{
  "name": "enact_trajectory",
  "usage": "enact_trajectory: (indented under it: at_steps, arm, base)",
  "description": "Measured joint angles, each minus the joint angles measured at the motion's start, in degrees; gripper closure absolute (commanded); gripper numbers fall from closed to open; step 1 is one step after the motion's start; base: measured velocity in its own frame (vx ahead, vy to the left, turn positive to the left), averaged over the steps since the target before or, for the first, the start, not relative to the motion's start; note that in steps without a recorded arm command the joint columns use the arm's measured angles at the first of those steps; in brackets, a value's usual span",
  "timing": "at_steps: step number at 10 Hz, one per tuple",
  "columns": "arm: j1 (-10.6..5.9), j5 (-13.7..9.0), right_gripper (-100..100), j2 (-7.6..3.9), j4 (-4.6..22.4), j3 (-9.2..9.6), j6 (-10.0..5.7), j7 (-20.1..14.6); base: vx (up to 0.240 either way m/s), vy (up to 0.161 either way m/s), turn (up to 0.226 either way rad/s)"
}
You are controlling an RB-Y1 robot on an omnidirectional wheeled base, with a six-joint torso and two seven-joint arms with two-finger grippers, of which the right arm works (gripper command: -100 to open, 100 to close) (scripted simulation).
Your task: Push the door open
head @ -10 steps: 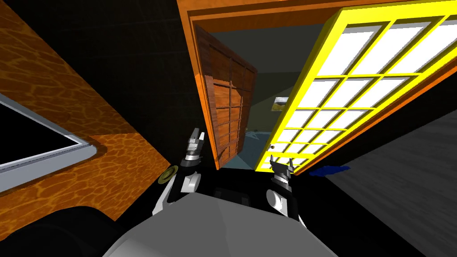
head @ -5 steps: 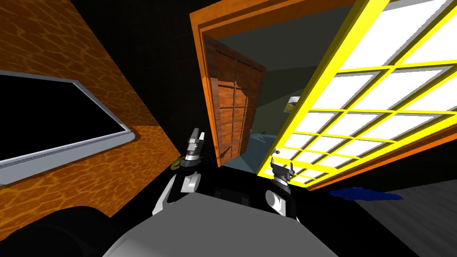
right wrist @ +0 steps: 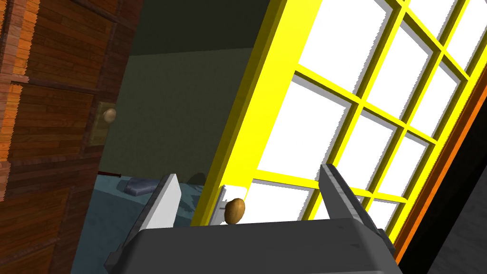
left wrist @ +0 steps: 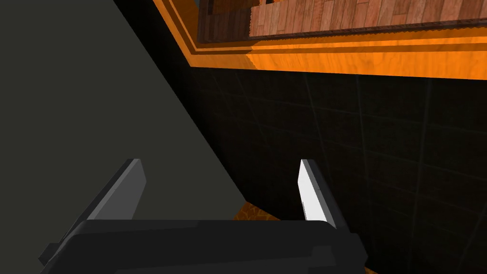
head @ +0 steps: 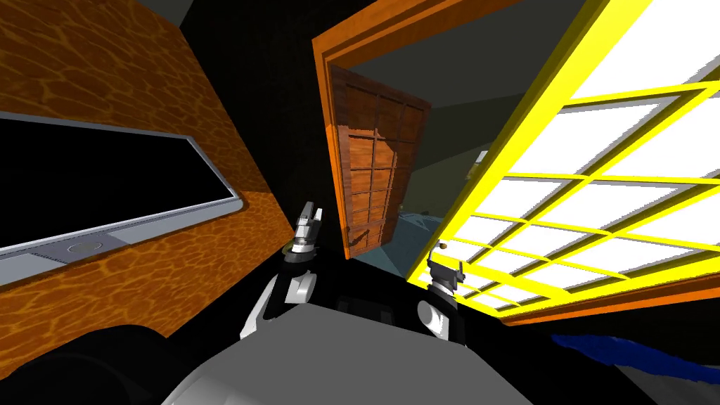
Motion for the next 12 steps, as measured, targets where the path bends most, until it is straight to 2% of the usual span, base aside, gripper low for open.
enact_trajectory:
  at_steps: [2,6,9,12]
  arm:
    - [-0.67,-1.4,-100,0.13,2.6,-0.02,-1.15,-1.6]
    - [-1.37,-3.8,-100,0.54,5.6,-0.17,-2.43,-3.9]
    - [-2.40,-6.0,-100,1.08,9.1,-0.26,-3.95,-6.2]
    - [-3.07,-8.4,-100,1.67,12.4,-0.37,-5.39,-8.7]
  base:
    - [-0.043,-0.164,0.290]
    - [-0.054,-0.120,0.219]
    - [-0.066,-0.187,0.334]
    - [-0.089,-0.171,0.258]
